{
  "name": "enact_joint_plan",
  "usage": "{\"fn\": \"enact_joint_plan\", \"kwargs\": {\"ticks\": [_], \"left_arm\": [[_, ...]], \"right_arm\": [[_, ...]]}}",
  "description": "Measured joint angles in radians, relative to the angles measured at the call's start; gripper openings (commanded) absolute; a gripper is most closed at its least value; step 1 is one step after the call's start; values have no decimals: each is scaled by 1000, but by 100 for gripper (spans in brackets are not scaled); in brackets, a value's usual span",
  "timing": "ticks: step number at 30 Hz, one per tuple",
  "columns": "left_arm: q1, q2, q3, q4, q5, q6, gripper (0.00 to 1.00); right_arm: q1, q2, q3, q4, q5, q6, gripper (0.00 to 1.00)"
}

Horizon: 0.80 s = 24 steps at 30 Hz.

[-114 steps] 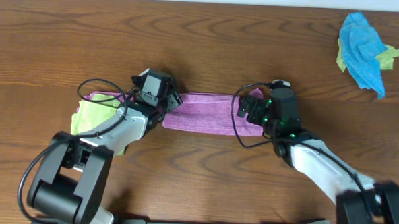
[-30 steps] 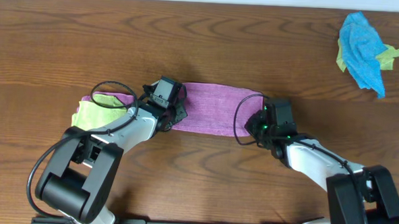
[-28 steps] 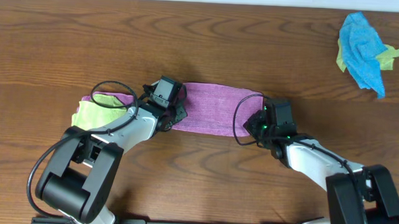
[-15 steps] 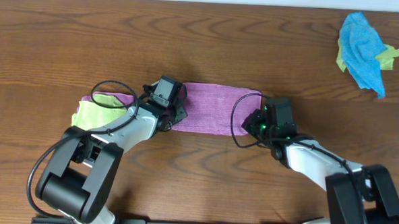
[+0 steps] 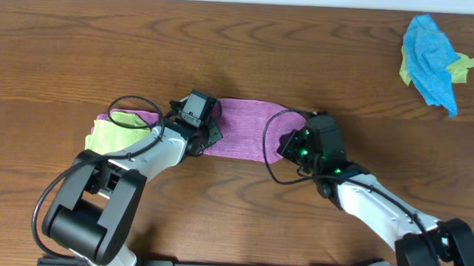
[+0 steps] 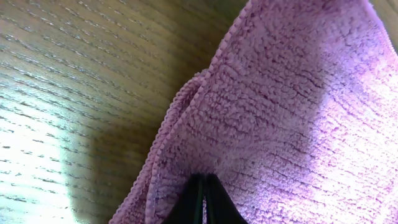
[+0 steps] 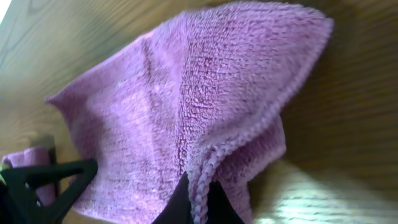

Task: Fold the cloth
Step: 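Fold the strip's right end leftward onto the left gripper's end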

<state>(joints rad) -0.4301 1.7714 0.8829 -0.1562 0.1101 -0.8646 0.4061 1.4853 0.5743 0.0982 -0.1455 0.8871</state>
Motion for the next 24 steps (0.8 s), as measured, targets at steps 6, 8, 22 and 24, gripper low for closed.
{"fn": "enact_joint_plan", "kwargs": {"ticks": [6, 8, 22, 24], "left_arm": [[2, 0, 0, 0, 10, 0, 6], [2, 0, 0, 0, 13, 0, 6], [3, 0, 0, -1, 40, 1, 6], [3, 0, 0, -1, 46, 5, 6]], "right_arm": [[44, 0, 32, -2, 8, 0, 1], [53, 0, 53, 0, 10, 0, 1], [116, 0, 120, 3, 40, 0, 1], [130, 0, 121, 3, 48, 0, 1]]}}
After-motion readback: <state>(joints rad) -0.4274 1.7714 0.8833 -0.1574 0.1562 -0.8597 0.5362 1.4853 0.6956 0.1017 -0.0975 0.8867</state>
